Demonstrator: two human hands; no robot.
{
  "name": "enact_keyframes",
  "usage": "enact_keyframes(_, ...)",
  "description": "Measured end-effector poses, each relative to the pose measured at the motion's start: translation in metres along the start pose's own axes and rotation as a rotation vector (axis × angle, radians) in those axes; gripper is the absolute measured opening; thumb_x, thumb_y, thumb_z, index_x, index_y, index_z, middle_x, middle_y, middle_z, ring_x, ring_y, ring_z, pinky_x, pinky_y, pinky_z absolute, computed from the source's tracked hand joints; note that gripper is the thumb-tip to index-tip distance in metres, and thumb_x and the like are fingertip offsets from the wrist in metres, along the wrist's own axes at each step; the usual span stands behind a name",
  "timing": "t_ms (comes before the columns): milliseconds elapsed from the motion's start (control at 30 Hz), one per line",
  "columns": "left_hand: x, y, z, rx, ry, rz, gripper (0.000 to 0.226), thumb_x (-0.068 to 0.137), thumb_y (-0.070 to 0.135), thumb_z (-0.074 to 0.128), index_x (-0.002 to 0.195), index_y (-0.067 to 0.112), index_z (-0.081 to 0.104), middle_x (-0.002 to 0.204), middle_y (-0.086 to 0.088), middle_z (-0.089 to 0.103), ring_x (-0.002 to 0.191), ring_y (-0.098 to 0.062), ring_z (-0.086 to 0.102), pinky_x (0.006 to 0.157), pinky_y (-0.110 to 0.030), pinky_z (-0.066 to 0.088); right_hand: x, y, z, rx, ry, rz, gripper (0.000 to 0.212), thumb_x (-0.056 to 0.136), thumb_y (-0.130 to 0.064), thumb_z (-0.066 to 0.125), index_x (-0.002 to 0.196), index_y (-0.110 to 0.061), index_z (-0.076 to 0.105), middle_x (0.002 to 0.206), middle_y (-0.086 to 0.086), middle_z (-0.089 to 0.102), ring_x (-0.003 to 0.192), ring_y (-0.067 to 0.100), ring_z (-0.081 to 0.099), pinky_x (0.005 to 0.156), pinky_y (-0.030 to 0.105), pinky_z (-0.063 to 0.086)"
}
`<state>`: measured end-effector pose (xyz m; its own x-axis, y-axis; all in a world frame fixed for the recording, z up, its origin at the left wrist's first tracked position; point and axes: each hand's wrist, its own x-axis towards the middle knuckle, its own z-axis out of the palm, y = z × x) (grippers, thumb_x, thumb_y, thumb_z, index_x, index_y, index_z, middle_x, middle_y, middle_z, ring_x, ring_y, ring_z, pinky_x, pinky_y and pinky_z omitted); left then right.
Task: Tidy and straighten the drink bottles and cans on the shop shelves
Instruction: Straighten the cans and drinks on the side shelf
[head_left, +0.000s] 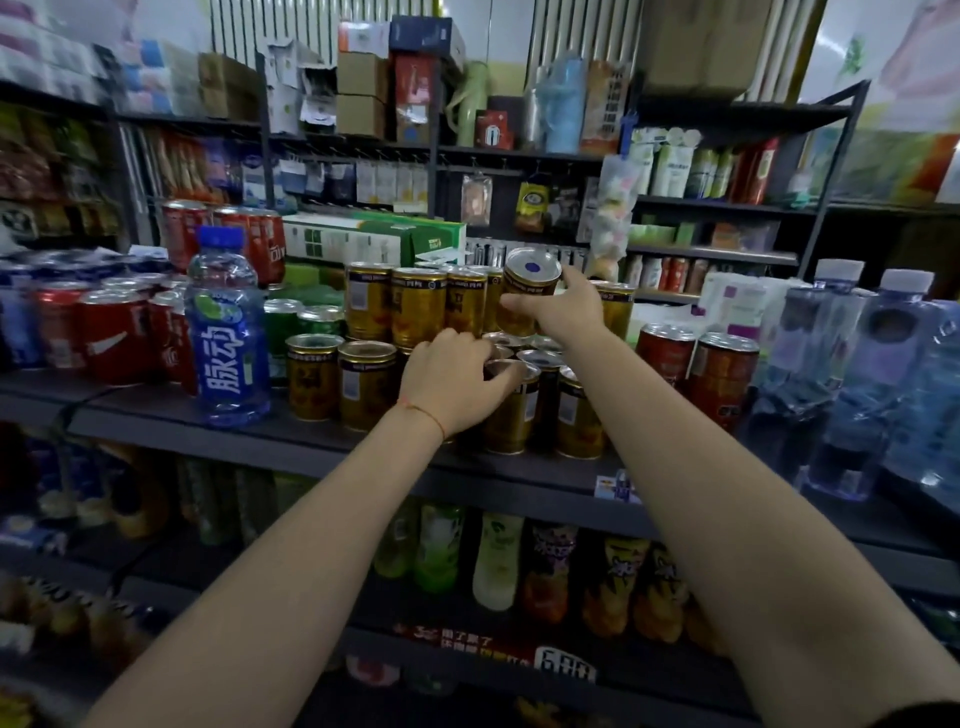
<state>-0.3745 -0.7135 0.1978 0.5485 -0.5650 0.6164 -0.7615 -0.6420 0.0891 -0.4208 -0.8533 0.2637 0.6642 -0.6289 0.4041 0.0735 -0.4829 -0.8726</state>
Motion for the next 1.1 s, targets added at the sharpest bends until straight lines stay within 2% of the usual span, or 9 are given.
enact_keyframes(133, -0.001, 0.005, 0.005, -0.008, 0.113, -0.049, 0.043, 0.094, 0.056, 0.04, 0.091, 0.022, 0.066, 0.085, 0.006, 0.055, 0.094, -0.02, 0.055, 0.073, -0.034, 0.034, 0.012, 0.001, 0.008, -0.072, -0.094, 0.009, 0.087, 0.076, -0.034, 0.085, 0.148, -0.015, 0.041, 0.148, 0.005, 0.049, 0.134, 0.026, 0.046, 0.098, 0.032, 0.042)
enact_keyframes(300, -0.002, 0.006, 0.011, -0.045, 0.168, -0.093, 0.039, 0.092, 0.052, 0.042, 0.09, 0.025, 0.07, 0.088, 0.006, 0.063, 0.093, -0.017, 0.056, 0.076, -0.034, 0.035, 0.028, 0.006, 0.011, -0.162, -0.167, 0.046, 0.093, 0.077, -0.041, 0.083, 0.15, -0.011, 0.035, 0.149, 0.009, 0.047, 0.131, 0.029, 0.049, 0.107, 0.042, 0.045)
enact_keyframes(500, -0.004, 0.008, 0.013, -0.068, 0.187, -0.107, 0.035, 0.092, 0.05, 0.045, 0.093, 0.026, 0.07, 0.089, 0.008, 0.062, 0.093, -0.014, 0.054, 0.078, -0.032, 0.031, 0.04, 0.01, 0.019, -0.309, -0.196, 0.078, 0.099, 0.083, -0.05, 0.074, 0.154, -0.008, 0.019, 0.145, 0.014, 0.048, 0.127, 0.032, 0.052, 0.086, 0.035, 0.046)
enact_keyframes(667, -0.003, 0.009, 0.015, -0.063, 0.192, -0.118, 0.033, 0.092, 0.049, 0.046, 0.091, 0.025, 0.069, 0.087, 0.01, 0.059, 0.091, -0.014, 0.054, 0.077, -0.031, 0.03, 0.044, 0.014, 0.025, -0.406, -0.186, 0.072, 0.092, 0.086, -0.052, 0.07, 0.151, -0.006, 0.023, 0.137, 0.014, 0.055, 0.122, 0.031, 0.056, 0.078, 0.034, 0.043)
enact_keyframes(767, -0.003, 0.009, 0.016, -0.025, 0.193, -0.111, 0.032, 0.094, 0.047, 0.046, 0.092, 0.024, 0.069, 0.09, 0.006, 0.062, 0.094, -0.017, 0.055, 0.081, -0.035, 0.037, 0.034, 0.013, 0.023, -0.458, -0.163, 0.071, 0.084, 0.087, -0.051, 0.069, 0.145, -0.004, 0.029, 0.135, 0.015, 0.053, 0.123, 0.032, 0.053, 0.09, 0.038, 0.049)
enact_keyframes(867, -0.004, 0.006, 0.011, -0.057, 0.155, -0.076, 0.037, 0.1, 0.044, 0.042, 0.095, 0.021, 0.07, 0.093, 0.002, 0.066, 0.097, -0.021, 0.058, 0.085, -0.038, 0.04, 0.01, 0.01, 0.017, -0.376, -0.023, -0.124, 0.064, 0.091, -0.033, 0.064, 0.141, -0.005, 0.036, 0.139, 0.015, 0.044, 0.128, 0.031, 0.044, 0.103, 0.039, 0.042)
enact_keyframes(933, -0.01, 0.001, 0.005, -0.082, 0.147, -0.043, 0.039, 0.103, 0.042, 0.038, 0.11, 0.021, 0.07, 0.111, -0.002, 0.068, 0.112, -0.024, 0.058, 0.095, -0.039, 0.04, -0.015, 0.008, 0.012, -0.206, 0.033, -0.318, 0.039, 0.092, -0.021, 0.06, 0.128, -0.009, 0.049, 0.125, 0.007, 0.051, 0.117, 0.023, 0.048, 0.095, 0.033, 0.045)
enact_keyframes(1000, -0.03, -0.007, -0.001, -0.076, 0.254, -0.065, 0.042, 0.103, 0.041, 0.041, 0.133, 0.018, 0.059, 0.14, -0.004, 0.055, 0.135, -0.025, 0.045, 0.109, -0.042, 0.032, -0.047, 0.007, 0.013, -0.056, -0.003, -0.476, 0.016, 0.093, -0.017, 0.057, 0.107, -0.013, 0.06, 0.101, 0.0, 0.059, 0.095, 0.016, 0.057, 0.079, 0.027, 0.048)
enact_keyframes(1100, -0.094, -0.027, -0.006, -0.097, 0.474, -0.193, 0.04, 0.094, 0.035, 0.045, 0.126, 0.015, 0.062, 0.128, -0.005, 0.062, 0.119, -0.024, 0.055, 0.099, -0.038, 0.043, -0.099, 0.017, 0.034, 0.109, -0.196, -0.531, 0.013, 0.094, -0.019, 0.055, 0.085, -0.014, 0.063, 0.073, -0.003, 0.063, 0.069, 0.015, 0.06, 0.062, 0.03, 0.048)
